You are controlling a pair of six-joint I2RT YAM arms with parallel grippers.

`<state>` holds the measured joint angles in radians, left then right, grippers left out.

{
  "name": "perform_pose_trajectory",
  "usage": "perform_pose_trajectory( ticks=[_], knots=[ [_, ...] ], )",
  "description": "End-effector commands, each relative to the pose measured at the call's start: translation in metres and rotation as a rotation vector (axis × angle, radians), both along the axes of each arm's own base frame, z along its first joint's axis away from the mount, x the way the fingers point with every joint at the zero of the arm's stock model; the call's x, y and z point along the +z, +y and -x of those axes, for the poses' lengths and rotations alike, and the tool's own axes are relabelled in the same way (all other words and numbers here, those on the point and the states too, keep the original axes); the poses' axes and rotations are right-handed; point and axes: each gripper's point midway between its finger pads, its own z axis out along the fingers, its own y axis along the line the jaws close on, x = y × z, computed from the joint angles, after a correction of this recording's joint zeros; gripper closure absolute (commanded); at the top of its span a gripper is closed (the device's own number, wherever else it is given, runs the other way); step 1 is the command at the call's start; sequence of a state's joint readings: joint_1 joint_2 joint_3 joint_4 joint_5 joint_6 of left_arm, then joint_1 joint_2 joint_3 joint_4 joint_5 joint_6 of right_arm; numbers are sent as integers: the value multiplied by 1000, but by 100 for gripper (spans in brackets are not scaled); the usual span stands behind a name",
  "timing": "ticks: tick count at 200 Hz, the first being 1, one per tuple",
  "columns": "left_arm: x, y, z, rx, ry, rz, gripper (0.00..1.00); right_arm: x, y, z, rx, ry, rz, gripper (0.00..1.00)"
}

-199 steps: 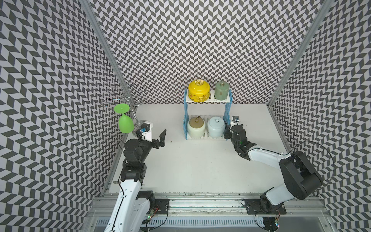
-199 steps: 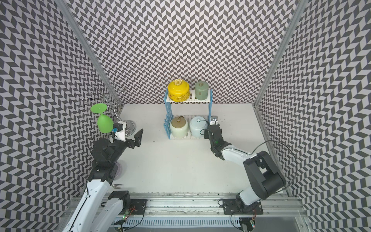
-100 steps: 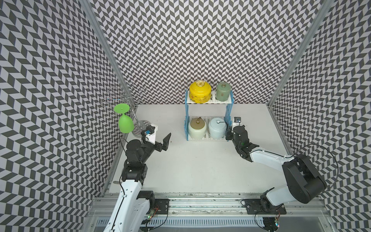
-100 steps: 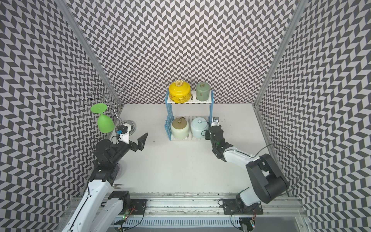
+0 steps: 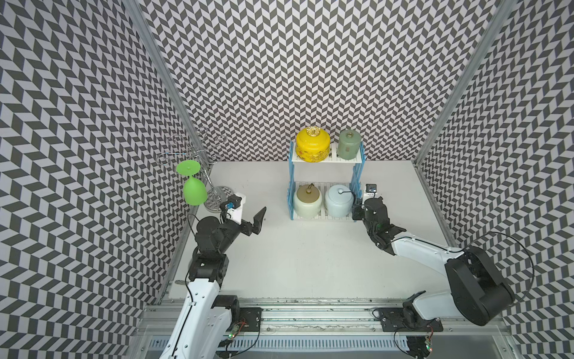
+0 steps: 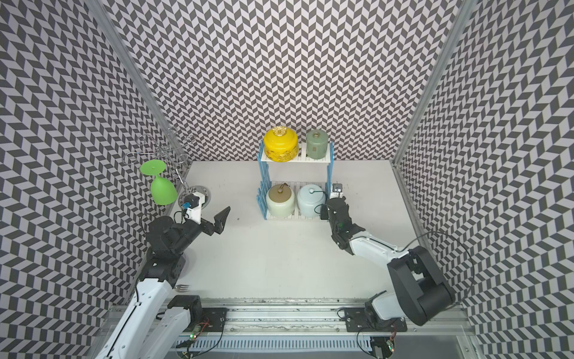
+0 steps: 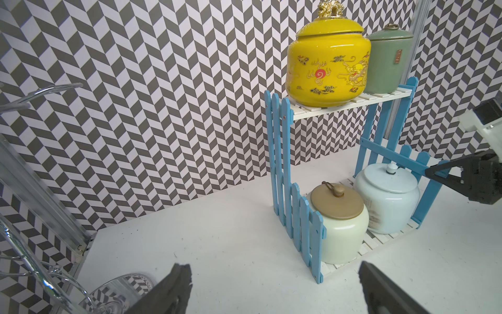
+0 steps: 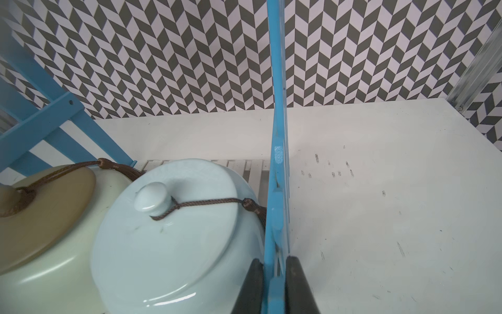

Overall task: Remove the tea canisters from the shelf
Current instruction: Adjust the shelf at the center of the board.

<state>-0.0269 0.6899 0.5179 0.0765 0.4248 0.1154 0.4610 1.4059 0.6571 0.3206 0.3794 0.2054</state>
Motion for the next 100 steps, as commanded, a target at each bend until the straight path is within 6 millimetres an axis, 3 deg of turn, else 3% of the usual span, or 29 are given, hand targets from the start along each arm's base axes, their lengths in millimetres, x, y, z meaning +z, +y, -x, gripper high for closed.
perform_pose_trajectory(
  ticks=[1,100],
  knots=[
    [2,-2,2,-11,-24,-8,0,0,-6,11,13,15,14,100],
    [0,-8,3,-38,-23,-5,0,0,-12,18,6,26,26,97]
  ],
)
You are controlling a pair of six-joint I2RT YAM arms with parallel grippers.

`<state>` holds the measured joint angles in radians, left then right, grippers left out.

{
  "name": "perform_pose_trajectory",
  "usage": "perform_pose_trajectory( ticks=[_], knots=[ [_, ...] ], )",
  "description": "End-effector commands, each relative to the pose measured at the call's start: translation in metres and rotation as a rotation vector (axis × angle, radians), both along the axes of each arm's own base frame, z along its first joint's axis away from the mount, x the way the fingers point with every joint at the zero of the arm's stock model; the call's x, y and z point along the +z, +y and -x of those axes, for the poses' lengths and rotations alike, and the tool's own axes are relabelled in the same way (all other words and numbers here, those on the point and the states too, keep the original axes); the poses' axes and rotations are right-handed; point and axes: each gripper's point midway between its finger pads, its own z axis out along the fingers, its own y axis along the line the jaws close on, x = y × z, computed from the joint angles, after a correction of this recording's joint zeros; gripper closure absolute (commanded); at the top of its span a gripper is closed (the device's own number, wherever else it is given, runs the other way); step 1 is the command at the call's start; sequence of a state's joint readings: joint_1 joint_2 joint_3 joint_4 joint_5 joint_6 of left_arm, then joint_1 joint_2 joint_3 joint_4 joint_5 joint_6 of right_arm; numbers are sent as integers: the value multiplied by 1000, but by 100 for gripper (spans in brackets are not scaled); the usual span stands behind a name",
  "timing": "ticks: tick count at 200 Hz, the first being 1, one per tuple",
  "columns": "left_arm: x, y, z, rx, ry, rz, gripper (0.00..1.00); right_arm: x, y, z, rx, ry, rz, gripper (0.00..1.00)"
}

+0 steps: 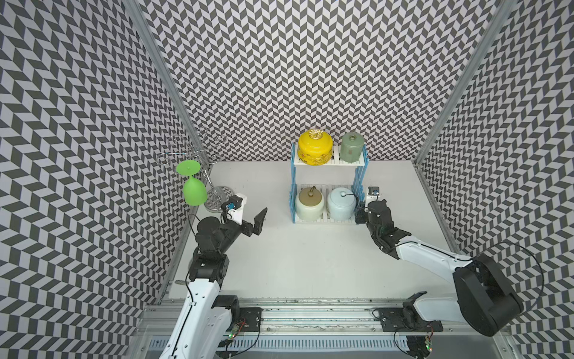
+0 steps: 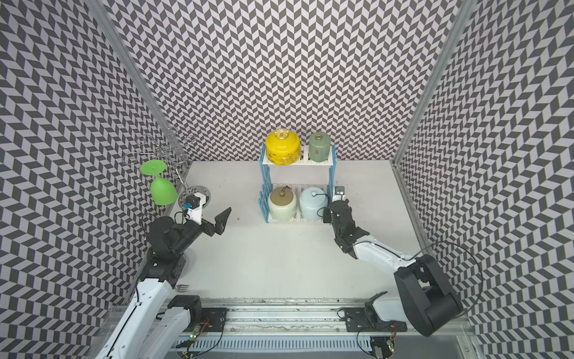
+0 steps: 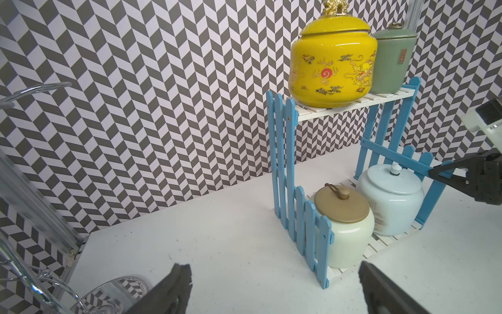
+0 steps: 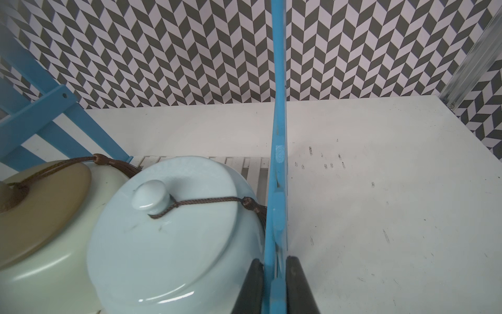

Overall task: Remove the tea canisters from the shelf
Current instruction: Adjust the shelf at the center of the board.

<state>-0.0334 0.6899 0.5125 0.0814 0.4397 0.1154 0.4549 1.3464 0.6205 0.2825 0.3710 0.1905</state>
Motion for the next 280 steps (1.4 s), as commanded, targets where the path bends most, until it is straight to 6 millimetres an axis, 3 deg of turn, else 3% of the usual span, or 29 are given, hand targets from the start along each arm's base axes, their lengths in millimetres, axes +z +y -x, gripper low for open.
perform_pose_trajectory(
  ticks=[1,23,49,92,147,191,226,280],
  knots=[
    [1,-4,2,-17,-24,-6,0,2,-4,6,-1,10,7,97],
    [0,-7,4,-37,-19,-2,0,18,-1,5,9,-9,-23,68],
    [1,-6,3,-31,-27,-4,0,56,4,7,33,-66,-79,41],
    [0,-7,5,-44,-30,0,0,129,11,14,107,-211,-116,23],
    [4,-14,10,-84,-49,14,0,207,11,16,136,-350,-75,0],
    [8,-25,17,-132,-64,46,0,255,16,1,138,-437,-26,0],
    [14,-29,20,-156,-70,70,0,270,29,-28,127,-416,-21,0],
    [22,-36,30,-204,-96,79,0,275,50,-71,124,-414,-52,1]
  ],
)
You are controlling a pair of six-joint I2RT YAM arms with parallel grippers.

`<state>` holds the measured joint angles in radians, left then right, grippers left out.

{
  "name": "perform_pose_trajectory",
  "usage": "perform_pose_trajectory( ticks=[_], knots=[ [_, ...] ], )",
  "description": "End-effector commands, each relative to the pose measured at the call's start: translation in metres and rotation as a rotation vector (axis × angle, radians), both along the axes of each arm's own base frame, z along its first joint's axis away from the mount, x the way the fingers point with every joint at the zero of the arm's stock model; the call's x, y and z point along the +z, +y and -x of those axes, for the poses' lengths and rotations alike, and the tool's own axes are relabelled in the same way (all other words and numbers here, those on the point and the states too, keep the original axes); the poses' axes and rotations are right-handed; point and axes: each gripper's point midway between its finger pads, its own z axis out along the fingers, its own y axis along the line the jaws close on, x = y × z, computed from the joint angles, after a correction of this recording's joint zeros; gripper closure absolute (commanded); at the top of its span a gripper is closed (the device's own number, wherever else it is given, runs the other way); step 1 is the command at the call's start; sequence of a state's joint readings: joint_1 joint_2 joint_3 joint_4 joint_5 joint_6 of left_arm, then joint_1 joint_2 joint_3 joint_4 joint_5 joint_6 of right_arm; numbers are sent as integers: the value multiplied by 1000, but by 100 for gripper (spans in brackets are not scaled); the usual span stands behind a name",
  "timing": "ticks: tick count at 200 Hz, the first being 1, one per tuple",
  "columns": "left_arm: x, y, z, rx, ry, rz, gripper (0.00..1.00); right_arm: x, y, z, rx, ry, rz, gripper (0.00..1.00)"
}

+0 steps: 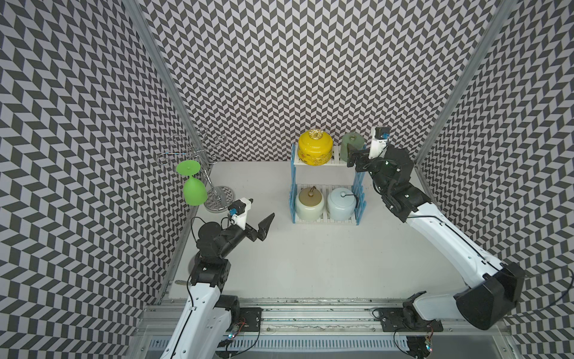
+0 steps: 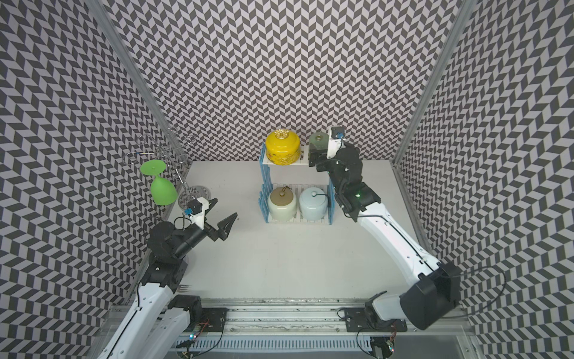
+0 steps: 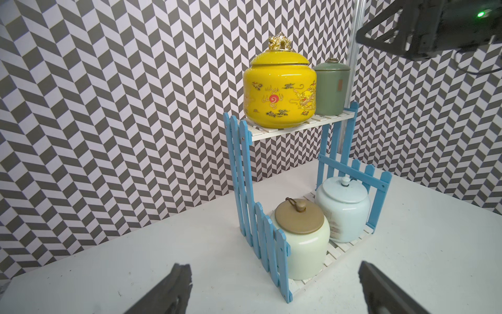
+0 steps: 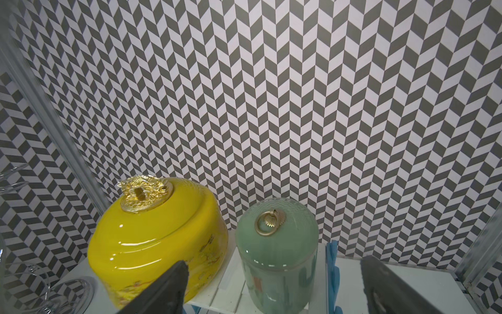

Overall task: Remove the tea canisters from the shelf
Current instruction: Pick up the tea canister from the shelf.

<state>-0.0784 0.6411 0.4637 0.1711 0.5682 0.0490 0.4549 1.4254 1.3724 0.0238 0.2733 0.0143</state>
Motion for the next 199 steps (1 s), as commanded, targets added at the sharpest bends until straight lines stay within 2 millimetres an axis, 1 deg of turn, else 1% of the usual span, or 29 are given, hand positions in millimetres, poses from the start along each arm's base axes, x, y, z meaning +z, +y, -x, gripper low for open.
perform_pose_trajectory(
  ticks=[1,14,36,52,57,79,92,123,142,162,178,199],
  knots=[
    [12,-5,7,-33,-42,14,0,12,4,-13,-6,-28,-24,0],
    [12,-5,8,-35,-40,14,0,12,9,-24,-10,-18,-8,0],
    [12,-4,7,-26,-41,13,0,5,10,-40,-39,-3,17,0],
    [12,-6,10,-43,-46,13,0,2,12,-49,-53,5,33,1],
    [12,-6,10,-45,-44,14,0,2,13,-51,-57,9,36,0],
    [11,-4,8,-34,-40,14,0,-8,12,-63,-88,39,49,0],
    [11,-6,10,-44,-45,14,0,-10,11,-67,-98,47,52,0],
    [10,-3,8,-31,-41,11,0,-13,9,-72,-113,58,52,0],
    [10,-6,10,-49,-46,11,0,-15,8,-75,-117,67,54,0],
    [9,-3,7,-32,-39,11,0,-18,6,-74,-117,74,44,5],
    [11,-4,9,-36,-49,10,0,-20,7,-73,-98,75,39,10],
    [11,-3,8,-34,-45,10,0,-26,6,-74,-100,100,33,11]
  ],
)
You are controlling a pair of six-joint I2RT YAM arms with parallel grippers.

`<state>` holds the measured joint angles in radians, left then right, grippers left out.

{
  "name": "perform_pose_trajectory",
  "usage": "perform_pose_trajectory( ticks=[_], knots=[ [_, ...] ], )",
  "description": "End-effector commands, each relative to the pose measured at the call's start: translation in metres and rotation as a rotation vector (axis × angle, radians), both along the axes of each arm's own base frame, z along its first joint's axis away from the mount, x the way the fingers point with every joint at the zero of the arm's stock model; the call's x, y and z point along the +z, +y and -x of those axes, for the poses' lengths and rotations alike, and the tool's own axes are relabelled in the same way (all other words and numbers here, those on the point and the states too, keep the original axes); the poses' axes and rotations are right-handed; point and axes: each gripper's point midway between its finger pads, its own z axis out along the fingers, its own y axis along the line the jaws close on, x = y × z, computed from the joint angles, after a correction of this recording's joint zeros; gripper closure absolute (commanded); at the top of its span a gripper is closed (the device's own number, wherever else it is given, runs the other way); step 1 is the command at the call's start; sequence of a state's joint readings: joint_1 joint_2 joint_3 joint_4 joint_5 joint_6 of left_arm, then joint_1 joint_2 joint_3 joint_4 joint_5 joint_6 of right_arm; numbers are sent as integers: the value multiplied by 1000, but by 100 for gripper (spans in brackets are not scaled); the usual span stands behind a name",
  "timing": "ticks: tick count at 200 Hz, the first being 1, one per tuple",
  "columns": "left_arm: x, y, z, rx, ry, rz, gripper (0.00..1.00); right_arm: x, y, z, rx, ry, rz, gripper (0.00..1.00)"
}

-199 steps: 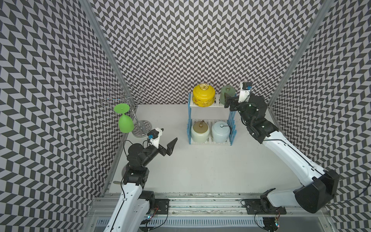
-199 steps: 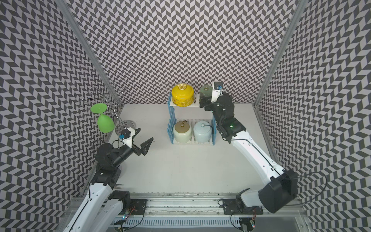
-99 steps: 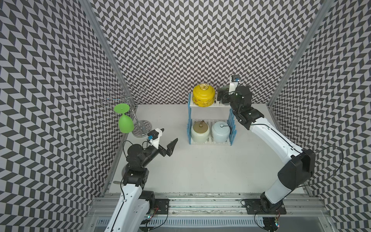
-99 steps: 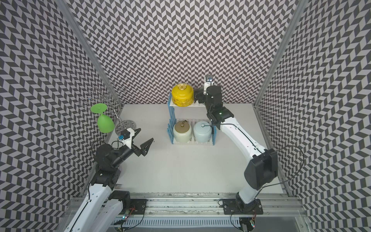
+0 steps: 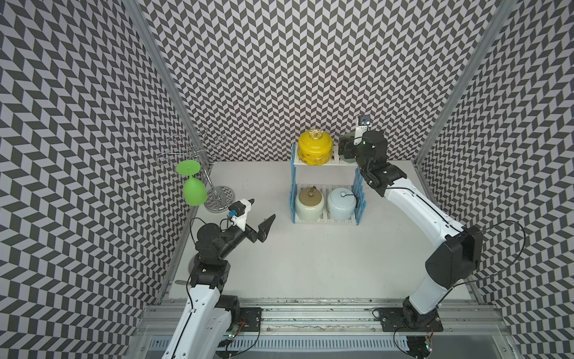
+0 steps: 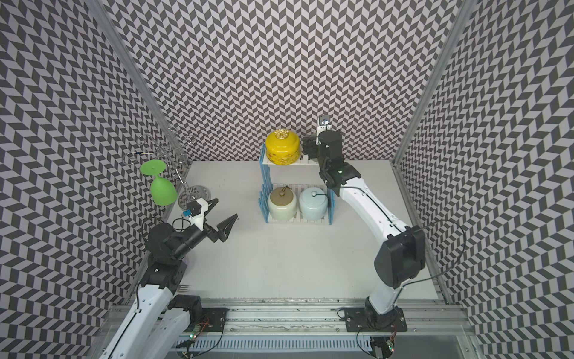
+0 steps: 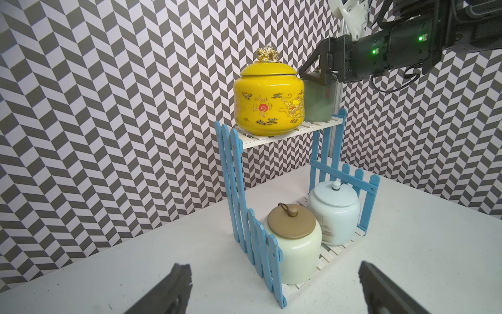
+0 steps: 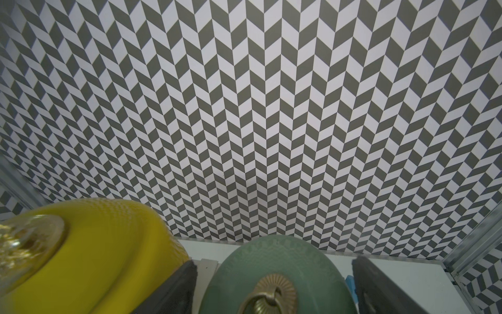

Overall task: Remove the tea canisters from the shelf
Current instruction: Pick up the tea canister from the shelf.

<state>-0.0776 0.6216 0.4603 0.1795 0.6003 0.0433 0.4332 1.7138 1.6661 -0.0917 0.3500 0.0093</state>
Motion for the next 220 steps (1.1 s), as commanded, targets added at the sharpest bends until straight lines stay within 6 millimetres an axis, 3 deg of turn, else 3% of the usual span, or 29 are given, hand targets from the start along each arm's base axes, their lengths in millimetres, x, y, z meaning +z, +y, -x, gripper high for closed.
perform_pose_trajectory(
  ticks=[1,73,132,220],
  knots=[
    [5,1,2,-1,-23,4,0,-2,-2,-3,-4,3,-26,11],
    [6,0,4,-5,-34,3,0,-12,0,-7,8,21,-25,13],
    [5,1,3,-3,-29,1,0,-9,0,-6,20,32,-45,42],
    [5,3,2,4,-30,2,0,44,-14,21,17,-80,-89,55]
  ],
)
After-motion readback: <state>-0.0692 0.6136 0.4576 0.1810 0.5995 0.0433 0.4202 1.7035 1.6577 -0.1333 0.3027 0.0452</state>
